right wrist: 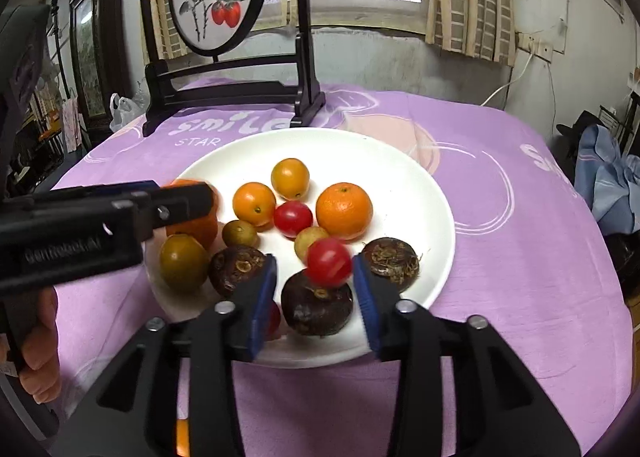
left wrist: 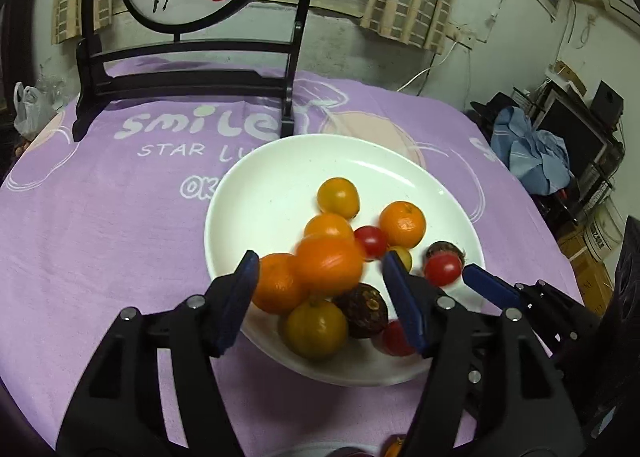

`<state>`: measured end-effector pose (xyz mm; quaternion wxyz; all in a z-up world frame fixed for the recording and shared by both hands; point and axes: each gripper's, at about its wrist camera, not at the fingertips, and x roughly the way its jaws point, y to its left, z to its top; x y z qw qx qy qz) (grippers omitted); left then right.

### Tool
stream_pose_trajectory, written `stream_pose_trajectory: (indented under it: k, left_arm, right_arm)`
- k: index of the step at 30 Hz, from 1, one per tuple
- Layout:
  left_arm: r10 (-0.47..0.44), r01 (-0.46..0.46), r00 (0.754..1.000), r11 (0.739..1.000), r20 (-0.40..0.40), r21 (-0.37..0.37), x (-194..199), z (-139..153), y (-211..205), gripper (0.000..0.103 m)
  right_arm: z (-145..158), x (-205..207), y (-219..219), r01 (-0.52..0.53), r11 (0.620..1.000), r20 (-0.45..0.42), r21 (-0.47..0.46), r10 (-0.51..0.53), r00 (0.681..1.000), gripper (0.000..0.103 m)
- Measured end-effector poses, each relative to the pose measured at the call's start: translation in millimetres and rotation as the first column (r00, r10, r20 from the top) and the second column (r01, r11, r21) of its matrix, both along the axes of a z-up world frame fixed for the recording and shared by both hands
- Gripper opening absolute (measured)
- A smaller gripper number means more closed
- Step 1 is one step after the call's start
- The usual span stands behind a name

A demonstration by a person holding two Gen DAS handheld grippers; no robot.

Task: Organize fruits
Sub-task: 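Lower the mandarin and tomato onto the plate and open both tools, then grasp an orange cherry tomato with the right tool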

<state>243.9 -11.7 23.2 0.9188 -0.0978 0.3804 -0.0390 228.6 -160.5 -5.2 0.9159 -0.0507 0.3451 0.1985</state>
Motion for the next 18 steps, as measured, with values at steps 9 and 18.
stream_pose_trajectory:
  k: [9, 18]
  left_arm:
    - [-0.003, 0.003, 1.000, 0.999, 0.015, 0.040, -29, 3, 2, 0.071]
    - [-0.019, 0.018, 1.000, 0.999, 0.009, 0.041, -79, -4, 4, 0.078]
  right_arm:
    - [10, -27, -18, -0.025, 0.999, -0.023, 0.038, 0.026, 0.999, 0.050]
    - [8, -82, -27, -0.080, 0.996, -0.041, 0.028, 0.081, 0.996, 0.051]
